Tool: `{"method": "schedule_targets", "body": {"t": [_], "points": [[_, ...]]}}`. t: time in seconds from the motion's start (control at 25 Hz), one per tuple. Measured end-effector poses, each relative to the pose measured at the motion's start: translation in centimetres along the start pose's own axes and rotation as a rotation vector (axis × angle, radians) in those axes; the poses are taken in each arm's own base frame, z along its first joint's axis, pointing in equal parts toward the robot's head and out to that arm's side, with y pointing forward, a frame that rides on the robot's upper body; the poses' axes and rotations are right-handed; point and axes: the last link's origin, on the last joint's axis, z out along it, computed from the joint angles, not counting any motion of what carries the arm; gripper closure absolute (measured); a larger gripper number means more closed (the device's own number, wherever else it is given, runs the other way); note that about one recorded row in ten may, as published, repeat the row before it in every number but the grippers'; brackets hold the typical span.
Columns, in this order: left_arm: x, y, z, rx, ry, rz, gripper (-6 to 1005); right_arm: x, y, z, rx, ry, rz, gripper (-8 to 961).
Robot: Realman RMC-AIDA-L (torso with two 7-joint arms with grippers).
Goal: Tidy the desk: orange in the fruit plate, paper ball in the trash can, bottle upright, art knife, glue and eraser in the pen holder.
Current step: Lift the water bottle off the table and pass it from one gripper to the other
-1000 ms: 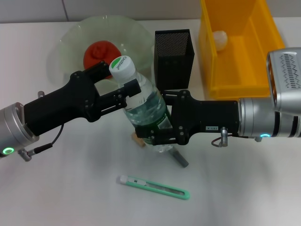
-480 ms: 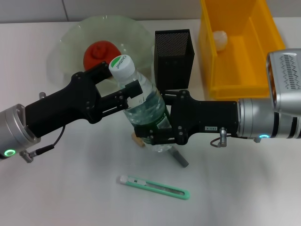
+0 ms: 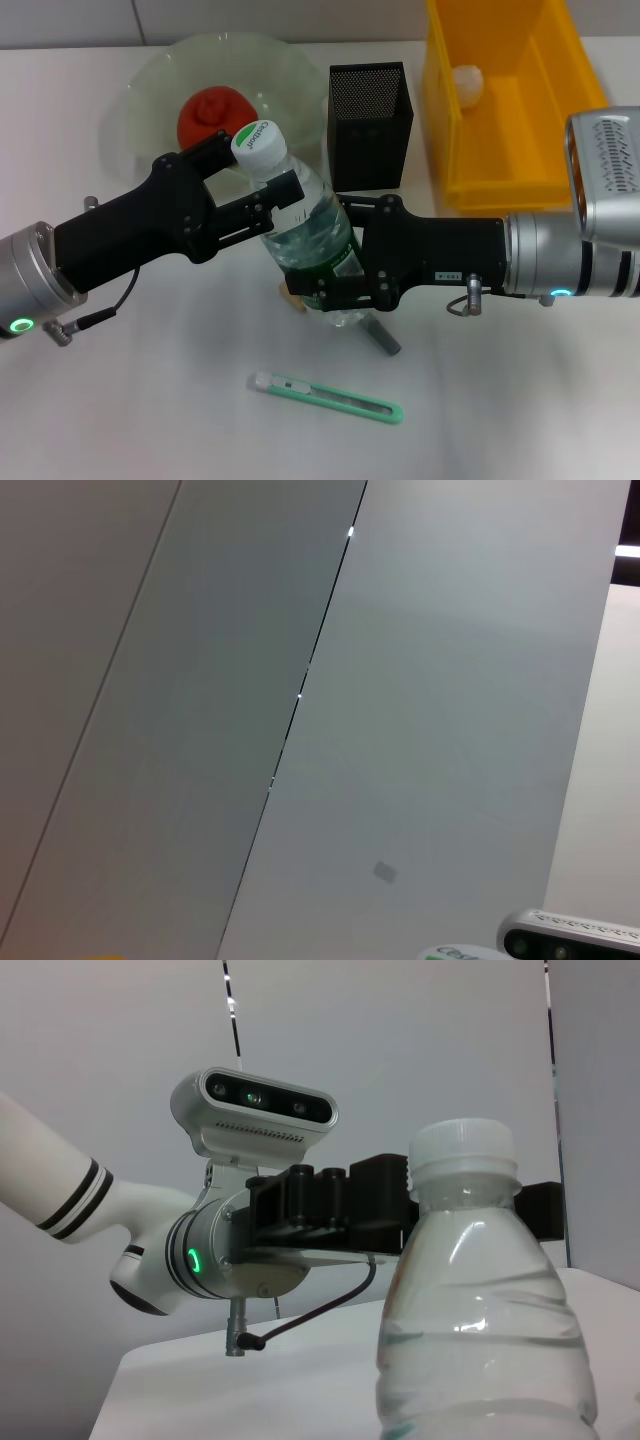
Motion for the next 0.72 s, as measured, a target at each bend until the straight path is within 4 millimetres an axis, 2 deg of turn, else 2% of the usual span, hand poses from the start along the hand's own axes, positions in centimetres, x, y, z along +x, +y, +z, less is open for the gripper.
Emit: {"method": "schedule_targets", "body": {"t": [0.72], "points": [[-0.01, 0.07, 0.08, -0.006, 0.002, 0.007, 269, 0.06, 0.04, 0.01, 0.000, 0.000, 0.003, 203]]}}
